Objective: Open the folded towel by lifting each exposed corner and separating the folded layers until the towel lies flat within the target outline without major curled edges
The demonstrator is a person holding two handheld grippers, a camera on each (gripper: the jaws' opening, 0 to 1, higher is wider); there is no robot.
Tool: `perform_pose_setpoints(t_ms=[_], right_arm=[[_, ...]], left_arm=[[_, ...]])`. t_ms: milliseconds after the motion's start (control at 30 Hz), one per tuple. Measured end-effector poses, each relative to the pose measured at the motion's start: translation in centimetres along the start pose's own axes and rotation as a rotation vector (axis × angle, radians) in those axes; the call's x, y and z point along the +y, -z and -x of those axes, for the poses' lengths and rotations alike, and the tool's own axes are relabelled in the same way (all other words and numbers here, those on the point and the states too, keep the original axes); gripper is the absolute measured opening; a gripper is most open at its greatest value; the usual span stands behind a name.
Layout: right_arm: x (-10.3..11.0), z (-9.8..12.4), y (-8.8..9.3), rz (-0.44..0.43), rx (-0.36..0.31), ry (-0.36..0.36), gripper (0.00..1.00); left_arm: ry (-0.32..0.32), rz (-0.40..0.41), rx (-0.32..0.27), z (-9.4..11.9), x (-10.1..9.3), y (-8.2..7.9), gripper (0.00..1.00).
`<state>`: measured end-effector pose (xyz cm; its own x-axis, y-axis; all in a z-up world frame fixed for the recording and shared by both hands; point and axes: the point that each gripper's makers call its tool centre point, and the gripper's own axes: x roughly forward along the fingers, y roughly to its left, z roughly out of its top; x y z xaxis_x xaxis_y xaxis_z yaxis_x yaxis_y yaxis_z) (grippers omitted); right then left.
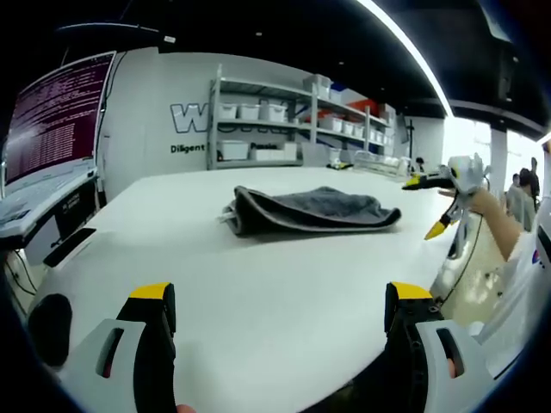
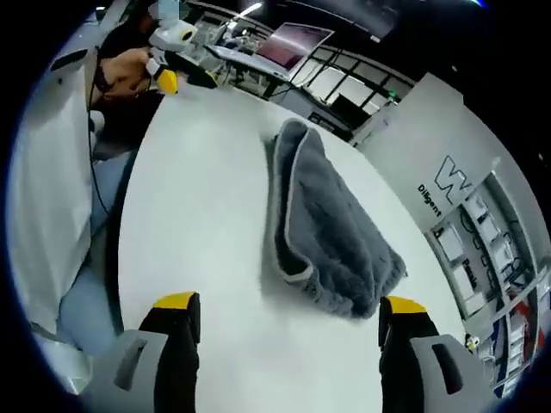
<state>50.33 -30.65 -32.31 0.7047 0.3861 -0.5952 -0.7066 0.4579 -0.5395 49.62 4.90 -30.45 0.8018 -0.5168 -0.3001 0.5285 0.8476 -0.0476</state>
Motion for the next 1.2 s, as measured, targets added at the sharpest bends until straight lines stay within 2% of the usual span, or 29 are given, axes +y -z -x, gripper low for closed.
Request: perform_pose_setpoints(t_ms=[267,400,533,667,867,1200], right_arm=[[-0.5,-1.1,-0.3,0.017,-0.021,-0.023,0.68],[-1.1,-1.5,0.0,0.064,-0.015,-0.011,0.52],[-1.3,-1.6,-0.3,0.092,-0.042,-0.004,0.38],[-1.4,-2.0,-0.1,0.083,-0.04,-0.006,0.36],[-1.4,-2.3,-0.3,0.09,-0.051,-0.009,0.27],[-1.1,-2.4,-0.4,0.134,-0.046,-0.021,0.18]], left_arm=[[-0.007,0.004,-0.005,0.3,0.1,0.0,0.99],[-0.005,0.003,-0.003,0.3,0.1,0.1,0.99],[-0.006,0.003,-0.001,0.3,0.1,0.1,0.99],[-0.011,0.006,-0.001,0.3,0.4,0.2,0.99],[-0.009,0.01,-0.001,0.2,0.5,0.3,0.99],[-0.016,0.016,-0.008,0.4,0.8,0.4,0.99]])
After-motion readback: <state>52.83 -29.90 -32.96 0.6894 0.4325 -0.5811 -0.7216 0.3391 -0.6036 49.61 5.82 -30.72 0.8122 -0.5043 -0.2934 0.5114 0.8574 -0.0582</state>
